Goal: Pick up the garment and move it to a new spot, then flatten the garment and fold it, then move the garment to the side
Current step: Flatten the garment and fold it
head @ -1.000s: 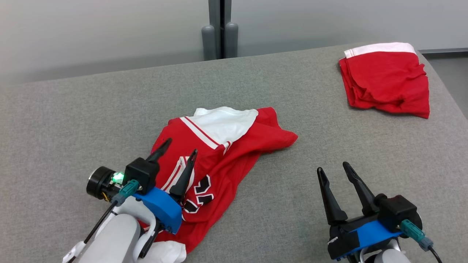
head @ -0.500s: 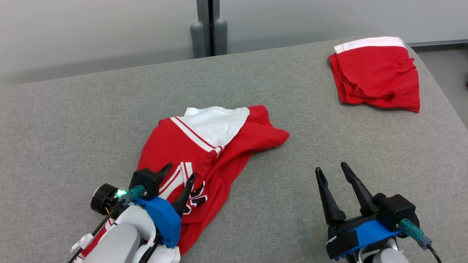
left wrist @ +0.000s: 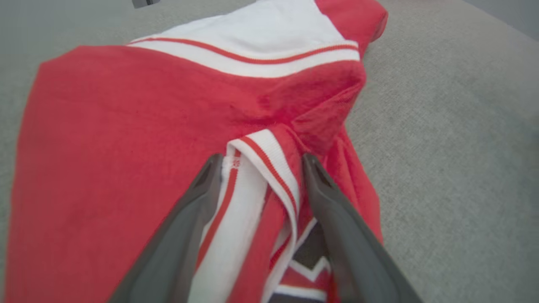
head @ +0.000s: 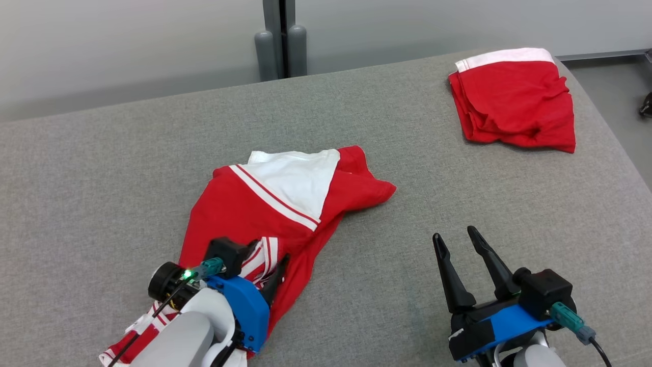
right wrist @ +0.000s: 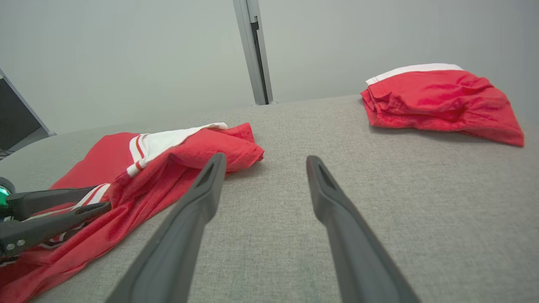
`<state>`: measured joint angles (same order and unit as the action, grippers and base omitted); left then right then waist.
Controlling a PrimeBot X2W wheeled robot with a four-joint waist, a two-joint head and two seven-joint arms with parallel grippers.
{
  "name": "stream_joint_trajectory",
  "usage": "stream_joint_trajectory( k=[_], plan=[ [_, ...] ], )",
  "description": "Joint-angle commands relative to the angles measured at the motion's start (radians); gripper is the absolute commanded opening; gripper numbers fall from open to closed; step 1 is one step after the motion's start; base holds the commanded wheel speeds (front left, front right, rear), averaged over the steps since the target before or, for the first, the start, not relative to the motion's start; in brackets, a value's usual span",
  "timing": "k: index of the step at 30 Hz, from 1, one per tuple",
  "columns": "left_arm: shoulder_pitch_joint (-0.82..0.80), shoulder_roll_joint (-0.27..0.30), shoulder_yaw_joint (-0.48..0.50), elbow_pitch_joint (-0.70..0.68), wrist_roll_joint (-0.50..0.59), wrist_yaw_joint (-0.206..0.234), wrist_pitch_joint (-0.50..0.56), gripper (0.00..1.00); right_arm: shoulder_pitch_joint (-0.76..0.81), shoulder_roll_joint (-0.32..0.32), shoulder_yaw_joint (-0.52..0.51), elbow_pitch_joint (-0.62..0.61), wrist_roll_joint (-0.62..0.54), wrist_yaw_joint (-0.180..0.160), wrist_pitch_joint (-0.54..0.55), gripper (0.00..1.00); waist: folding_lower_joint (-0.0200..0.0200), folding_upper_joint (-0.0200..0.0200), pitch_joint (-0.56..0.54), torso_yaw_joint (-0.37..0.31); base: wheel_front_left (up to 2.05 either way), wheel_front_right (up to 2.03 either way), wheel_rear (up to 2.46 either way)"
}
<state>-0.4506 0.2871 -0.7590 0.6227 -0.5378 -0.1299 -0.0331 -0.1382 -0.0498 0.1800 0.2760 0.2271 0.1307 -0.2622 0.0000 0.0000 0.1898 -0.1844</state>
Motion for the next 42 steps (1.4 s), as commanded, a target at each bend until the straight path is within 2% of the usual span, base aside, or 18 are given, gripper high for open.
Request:
stream_joint_trajectory(
  k=[1,5,6,7,8,14,17,20,23,29,36,41,42],
  plan=[
    [-0.018,-0.008,-0.015,0.011,-0.014,-0.001,0.005,1.00,-0.012,-0.002,0.000,0.004,0.005,0.000,-0.004,1.00,0.0000,0.0000,0.002,-0.001,0.00,0.00,0.00],
    [-0.047,-0.025,-0.056,0.046,-0.038,-0.001,0.002,0.99,-0.017,-0.002,0.005,0.005,0.014,0.000,-0.004,1.00,0.0000,0.0000,0.006,-0.007,0.00,0.00,0.00],
    [-0.056,-0.027,-0.062,0.055,-0.040,-0.001,-0.006,0.44,-0.018,-0.002,0.005,0.006,0.015,0.000,-0.004,1.00,0.0000,0.0000,0.006,-0.007,0.00,0.00,0.00],
    [-0.067,-0.028,-0.068,0.061,-0.039,-0.001,-0.018,0.27,-0.019,-0.002,0.003,0.006,0.015,0.000,-0.004,1.00,0.0000,0.0000,0.006,-0.008,0.00,0.00,0.00],
    [-0.075,-0.029,-0.071,0.067,-0.043,-0.001,-0.034,0.00,-0.018,-0.002,0.002,0.005,0.016,0.000,-0.004,1.00,0.0000,0.0000,0.005,-0.007,0.00,0.00,0.00],
    [-0.124,-0.037,-0.059,0.070,-0.054,-0.001,-0.128,0.00,-0.001,-0.002,-0.009,0.007,0.011,0.000,-0.004,1.00,0.0000,0.0000,-0.008,0.014,0.00,0.00,0.00],
    [-0.148,-0.024,-0.027,0.050,-0.067,0.006,-0.166,0.00,0.007,-0.002,-0.010,0.008,0.009,0.000,-0.004,1.00,0.0000,0.0000,-0.014,0.029,0.00,0.00,0.00],
    [-0.172,0.016,0.019,0.020,-0.080,0.022,-0.192,0.00,0.005,-0.002,-0.011,0.010,0.007,0.000,-0.004,1.00,0.0000,0.0000,-0.016,0.042,0.00,0.00,0.00],
    [-0.213,0.087,0.103,-0.012,-0.103,0.053,-0.211,0.00,-0.008,-0.002,-0.020,0.008,0.004,0.000,-0.004,1.00,0.0000,0.0000,-0.007,0.052,0.00,0.00,0.00],
    [-0.266,0.194,0.210,-0.010,-0.134,0.082,-0.223,0.00,-0.026,-0.002,-0.047,0.007,-0.009,0.000,-0.004,1.00,0.0000,0.0000,0.023,0.043,0.00,0.00,0.00],
    [-0.324,0.254,0.277,0.060,-0.128,0.093,-0.230,0.00,-0.048,-0.002,-0.065,0.005,-0.010,0.000,-0.004,1.00,0.0000,0.0000,0.067,0.020,0.00,0.00,0.00],
    [-0.360,0.246,0.316,0.132,-0.107,0.094,-0.233,0.00,-0.062,-0.002,-0.072,0.009,-0.007,0.000,-0.004,1.00,0.0000,0.0000,0.098,0.012,0.00,0.00,0.00],
    [-0.363,0.240,0.323,0.140,-0.100,0.092,-0.233,0.47,-0.065,-0.002,-0.071,0.010,-0.004,0.000,-0.004,1.00,0.0000,0.0000,0.101,0.011,0.00,0.00,0.00]
  ],
)
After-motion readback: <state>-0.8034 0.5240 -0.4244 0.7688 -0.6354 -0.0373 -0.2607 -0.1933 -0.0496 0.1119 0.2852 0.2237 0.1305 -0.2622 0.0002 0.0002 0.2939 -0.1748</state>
